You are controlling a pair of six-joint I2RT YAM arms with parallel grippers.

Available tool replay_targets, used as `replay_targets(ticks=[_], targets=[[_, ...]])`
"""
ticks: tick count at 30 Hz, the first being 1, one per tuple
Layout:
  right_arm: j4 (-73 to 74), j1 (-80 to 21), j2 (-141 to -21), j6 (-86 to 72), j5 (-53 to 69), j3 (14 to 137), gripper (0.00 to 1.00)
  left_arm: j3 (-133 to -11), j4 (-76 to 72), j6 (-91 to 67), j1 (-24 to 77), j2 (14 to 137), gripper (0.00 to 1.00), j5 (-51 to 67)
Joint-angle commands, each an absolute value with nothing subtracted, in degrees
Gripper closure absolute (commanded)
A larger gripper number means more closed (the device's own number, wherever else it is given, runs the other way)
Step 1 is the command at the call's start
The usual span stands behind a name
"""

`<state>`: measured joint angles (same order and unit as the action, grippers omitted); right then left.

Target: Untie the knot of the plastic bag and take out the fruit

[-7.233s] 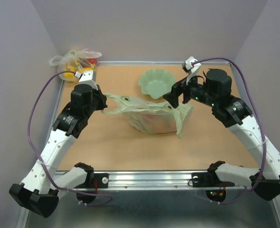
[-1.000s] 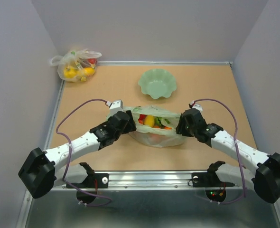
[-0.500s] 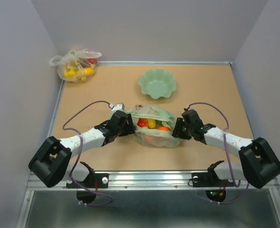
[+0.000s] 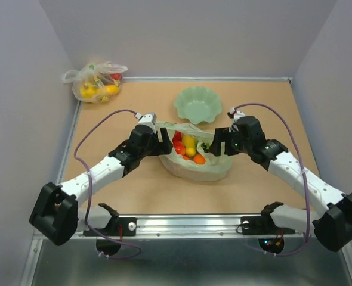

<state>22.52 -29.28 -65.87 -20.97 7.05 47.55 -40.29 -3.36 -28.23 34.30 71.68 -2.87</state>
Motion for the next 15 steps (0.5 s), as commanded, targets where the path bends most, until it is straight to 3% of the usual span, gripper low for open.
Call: replay_targets(ticks=[1,8,15], targets=[[30.9,-29.3,-62.7,-14.2,7.3,57.1,0.17,-42.1,1.9,-23.8,34.3,64.2,0.08,-0.3],[33.0,-29.3,-63.6,-9.4,13.9,66.3,0.21,-44.1,10.0,-17.6,34.5,54.9,0.09,6.9],[33.0,-29.4,-72.3,-3.6,11.4,70.0,0.23,-46.1,10.6,-11.6,34.5,48.3,0.13,16.4]])
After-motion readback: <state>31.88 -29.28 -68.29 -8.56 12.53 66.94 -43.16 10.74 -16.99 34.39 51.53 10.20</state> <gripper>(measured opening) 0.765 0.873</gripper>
